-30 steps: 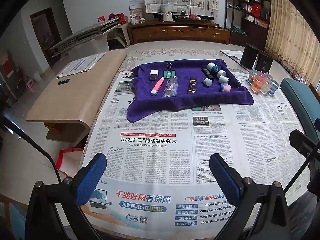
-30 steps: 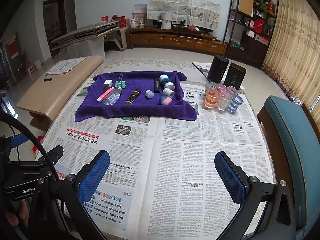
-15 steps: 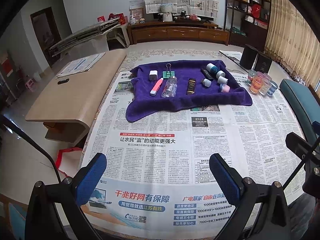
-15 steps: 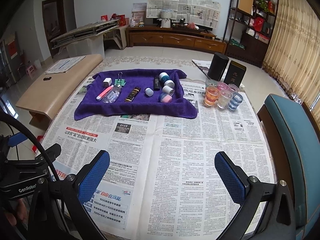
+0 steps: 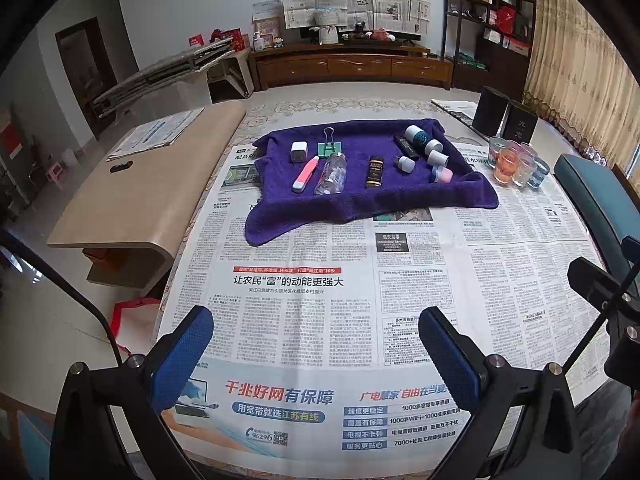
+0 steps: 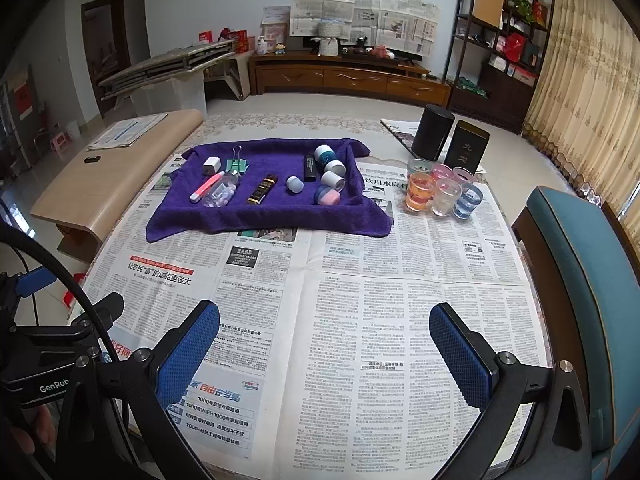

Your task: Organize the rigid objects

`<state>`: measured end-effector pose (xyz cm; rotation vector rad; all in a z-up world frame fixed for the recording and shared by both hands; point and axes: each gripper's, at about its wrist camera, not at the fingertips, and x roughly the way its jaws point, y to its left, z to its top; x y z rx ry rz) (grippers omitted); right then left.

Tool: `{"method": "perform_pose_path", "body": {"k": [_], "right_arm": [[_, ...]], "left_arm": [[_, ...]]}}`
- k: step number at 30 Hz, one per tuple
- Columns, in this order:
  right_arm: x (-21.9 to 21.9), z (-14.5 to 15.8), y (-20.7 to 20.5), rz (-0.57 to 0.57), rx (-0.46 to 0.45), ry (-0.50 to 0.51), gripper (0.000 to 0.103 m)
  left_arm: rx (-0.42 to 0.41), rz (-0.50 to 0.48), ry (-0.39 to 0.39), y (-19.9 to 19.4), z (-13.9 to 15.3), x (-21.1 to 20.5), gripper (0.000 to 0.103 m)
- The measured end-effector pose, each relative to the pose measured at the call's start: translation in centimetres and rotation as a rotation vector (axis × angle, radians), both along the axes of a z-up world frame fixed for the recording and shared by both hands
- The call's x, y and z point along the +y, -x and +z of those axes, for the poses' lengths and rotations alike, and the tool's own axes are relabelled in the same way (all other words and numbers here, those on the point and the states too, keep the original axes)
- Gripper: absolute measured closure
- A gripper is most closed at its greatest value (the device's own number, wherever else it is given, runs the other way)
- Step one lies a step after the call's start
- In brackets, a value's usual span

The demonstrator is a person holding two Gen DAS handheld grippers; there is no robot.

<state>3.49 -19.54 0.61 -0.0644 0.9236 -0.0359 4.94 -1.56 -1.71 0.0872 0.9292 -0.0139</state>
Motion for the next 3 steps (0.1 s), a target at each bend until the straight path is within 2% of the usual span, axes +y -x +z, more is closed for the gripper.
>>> {"method": "perform_pose_path", "body": {"k": [3], "right_arm": [[0.0, 0.06, 0.0, 0.002, -0.001, 0.0, 0.0]], "left_arm": [[-0.004, -0.008, 0.012, 0.07, 0.15, -0.06, 0.0]]}}
